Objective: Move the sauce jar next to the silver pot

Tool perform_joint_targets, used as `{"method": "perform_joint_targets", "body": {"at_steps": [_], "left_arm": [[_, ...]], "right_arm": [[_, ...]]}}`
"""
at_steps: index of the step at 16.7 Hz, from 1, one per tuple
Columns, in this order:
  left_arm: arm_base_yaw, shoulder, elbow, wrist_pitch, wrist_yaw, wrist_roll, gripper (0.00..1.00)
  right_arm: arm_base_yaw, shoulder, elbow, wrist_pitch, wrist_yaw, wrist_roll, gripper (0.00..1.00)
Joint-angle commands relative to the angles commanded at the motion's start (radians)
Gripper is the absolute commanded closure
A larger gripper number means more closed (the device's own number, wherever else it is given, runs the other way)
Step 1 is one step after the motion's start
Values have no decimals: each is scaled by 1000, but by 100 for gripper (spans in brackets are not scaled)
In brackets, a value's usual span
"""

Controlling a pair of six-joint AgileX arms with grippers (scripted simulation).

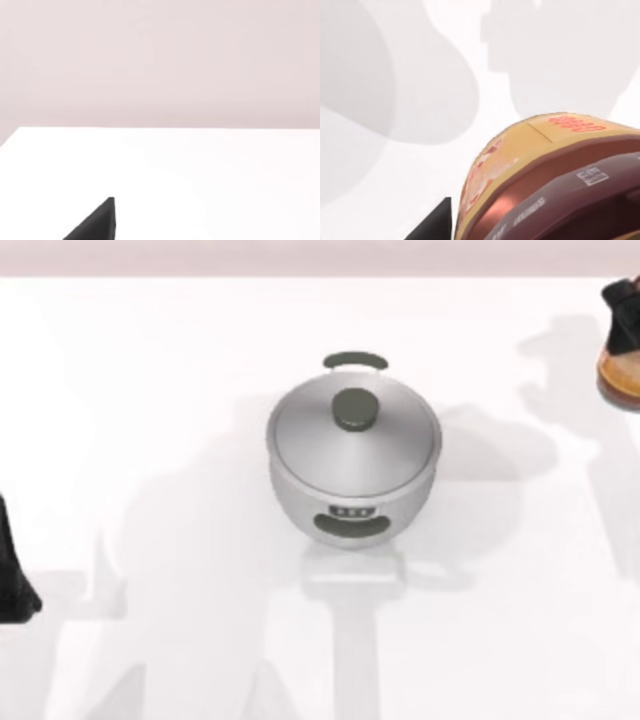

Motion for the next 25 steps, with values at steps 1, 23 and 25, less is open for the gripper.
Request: {"method": "perform_joint_targets", "body": {"at_steps": [1, 23, 25], "left_arm": [[0, 0, 0, 0, 0, 0, 0], [0, 0, 0, 0, 0, 0, 0], [0, 0, 0, 0, 0, 0, 0]], "right_arm": [[11, -5, -13, 9, 7, 22, 100], [304, -135, -432, 310, 223, 747, 100], [304, -114, -462, 360, 224, 746, 100]]}}
